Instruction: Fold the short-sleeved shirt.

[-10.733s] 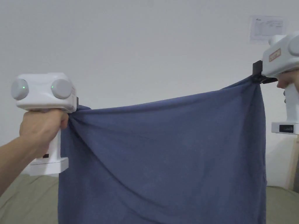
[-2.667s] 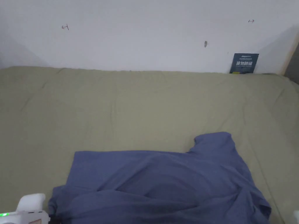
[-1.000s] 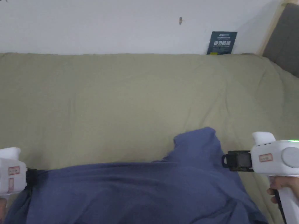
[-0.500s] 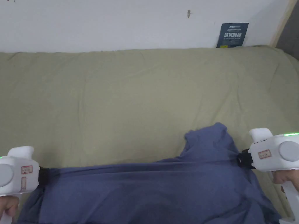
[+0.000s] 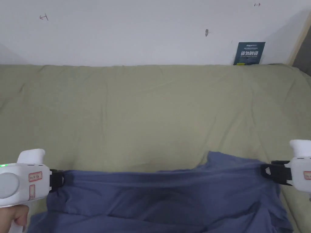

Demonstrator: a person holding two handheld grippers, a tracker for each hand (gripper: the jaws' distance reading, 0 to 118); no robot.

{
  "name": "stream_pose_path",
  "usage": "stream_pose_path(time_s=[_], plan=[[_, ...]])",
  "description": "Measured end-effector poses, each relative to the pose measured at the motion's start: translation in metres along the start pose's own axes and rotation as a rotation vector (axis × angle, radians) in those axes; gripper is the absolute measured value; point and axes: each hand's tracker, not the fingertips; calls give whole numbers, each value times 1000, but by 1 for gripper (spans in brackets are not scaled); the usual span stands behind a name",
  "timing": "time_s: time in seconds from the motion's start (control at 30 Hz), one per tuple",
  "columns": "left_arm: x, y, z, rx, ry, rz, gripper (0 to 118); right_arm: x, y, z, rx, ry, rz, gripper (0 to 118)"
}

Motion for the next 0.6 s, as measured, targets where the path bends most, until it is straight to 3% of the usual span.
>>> stream_pose_path(time_s=[0.37,0.6], plan=[[-27,-80,73,61,-39,17,5,-16,-81,86,66,37,-3,2],[-41,-130,87,43,-47,19,5,-19,-136,99,43,17,-4,2]])
